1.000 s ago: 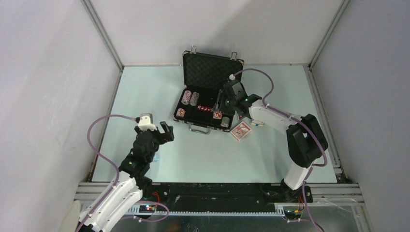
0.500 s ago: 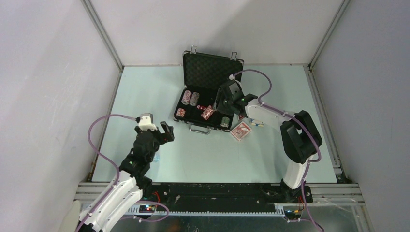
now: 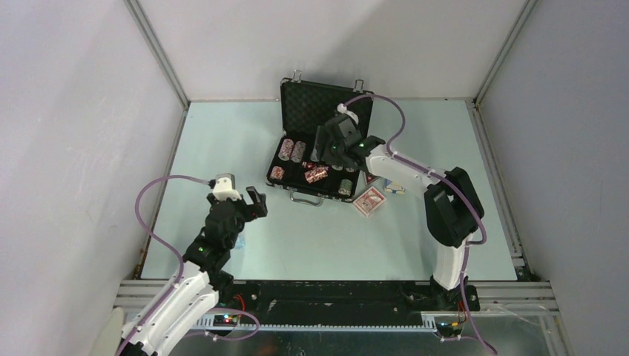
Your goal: Pack up texas hold em set
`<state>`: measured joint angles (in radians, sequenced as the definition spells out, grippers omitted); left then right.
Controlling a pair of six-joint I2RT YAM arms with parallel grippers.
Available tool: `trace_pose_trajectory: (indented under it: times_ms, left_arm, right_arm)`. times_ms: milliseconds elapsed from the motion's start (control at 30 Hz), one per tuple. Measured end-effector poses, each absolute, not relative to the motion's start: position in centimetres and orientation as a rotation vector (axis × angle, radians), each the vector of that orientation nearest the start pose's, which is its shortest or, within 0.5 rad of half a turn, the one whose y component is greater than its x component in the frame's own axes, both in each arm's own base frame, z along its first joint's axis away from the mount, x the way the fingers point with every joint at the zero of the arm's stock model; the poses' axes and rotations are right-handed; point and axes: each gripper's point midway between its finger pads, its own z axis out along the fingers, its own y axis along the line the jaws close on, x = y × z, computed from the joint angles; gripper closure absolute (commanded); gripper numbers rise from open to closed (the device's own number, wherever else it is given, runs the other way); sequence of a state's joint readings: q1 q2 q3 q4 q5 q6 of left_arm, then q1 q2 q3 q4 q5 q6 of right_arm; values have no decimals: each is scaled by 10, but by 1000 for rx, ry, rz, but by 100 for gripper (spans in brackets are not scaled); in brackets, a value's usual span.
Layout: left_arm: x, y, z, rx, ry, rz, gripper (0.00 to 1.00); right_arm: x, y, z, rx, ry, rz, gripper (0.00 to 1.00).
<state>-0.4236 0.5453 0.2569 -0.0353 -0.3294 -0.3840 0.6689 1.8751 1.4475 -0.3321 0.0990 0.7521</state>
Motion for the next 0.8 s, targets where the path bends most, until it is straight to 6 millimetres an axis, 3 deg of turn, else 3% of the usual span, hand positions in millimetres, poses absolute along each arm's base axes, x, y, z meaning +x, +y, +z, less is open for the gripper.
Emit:
trace_pose_trajectory:
  times_ms: [100,200,567,800]
  left_arm:
    - [260,-71,124,-186,1875,-243,5]
    - [260,-71,124,-186,1874,-243,5]
    - [260,-71,125,-188,1868,-245,5]
    - [260,-70,126,-192,1865,-242,5]
  right_arm:
    - [399,340,137,180,2361,569,18]
    - [397,348,137,272,2353,544,21]
    - [374,343,86,633,2386,498,32]
    - [384,349,68,723,2364,532,35]
